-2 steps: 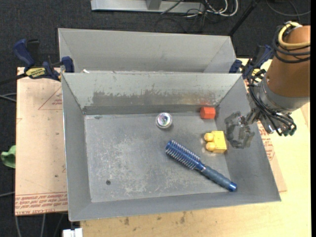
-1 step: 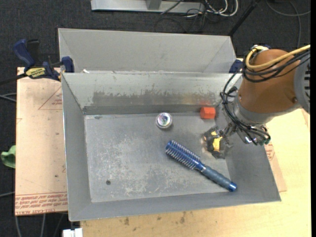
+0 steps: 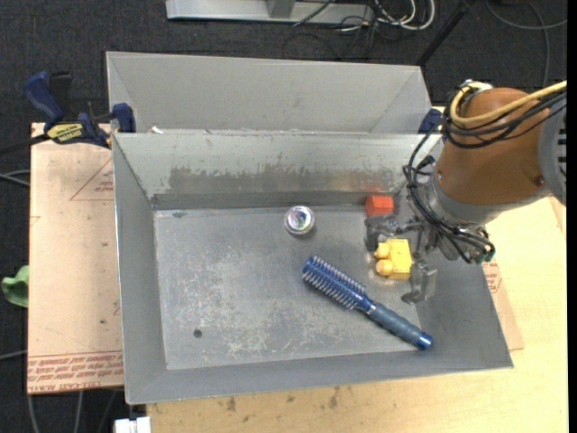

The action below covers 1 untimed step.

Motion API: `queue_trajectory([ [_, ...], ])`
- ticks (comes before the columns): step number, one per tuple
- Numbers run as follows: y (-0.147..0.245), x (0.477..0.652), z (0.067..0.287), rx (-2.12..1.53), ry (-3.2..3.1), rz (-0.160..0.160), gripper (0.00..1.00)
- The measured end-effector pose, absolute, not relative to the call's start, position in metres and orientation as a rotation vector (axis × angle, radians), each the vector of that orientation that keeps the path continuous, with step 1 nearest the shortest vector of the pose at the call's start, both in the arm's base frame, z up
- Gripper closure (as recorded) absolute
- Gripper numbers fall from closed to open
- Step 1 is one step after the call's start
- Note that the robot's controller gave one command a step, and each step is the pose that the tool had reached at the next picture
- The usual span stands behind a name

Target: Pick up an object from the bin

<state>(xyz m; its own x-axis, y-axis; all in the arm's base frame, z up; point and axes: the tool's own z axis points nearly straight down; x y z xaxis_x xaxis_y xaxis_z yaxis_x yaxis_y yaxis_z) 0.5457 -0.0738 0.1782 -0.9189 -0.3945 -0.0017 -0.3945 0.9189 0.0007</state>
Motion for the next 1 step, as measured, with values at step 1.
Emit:
queue_trajectory([
  [1, -0.0329, 0.5258, 0.0676, -0.442, 3.109, 0.005, 0.00],
])
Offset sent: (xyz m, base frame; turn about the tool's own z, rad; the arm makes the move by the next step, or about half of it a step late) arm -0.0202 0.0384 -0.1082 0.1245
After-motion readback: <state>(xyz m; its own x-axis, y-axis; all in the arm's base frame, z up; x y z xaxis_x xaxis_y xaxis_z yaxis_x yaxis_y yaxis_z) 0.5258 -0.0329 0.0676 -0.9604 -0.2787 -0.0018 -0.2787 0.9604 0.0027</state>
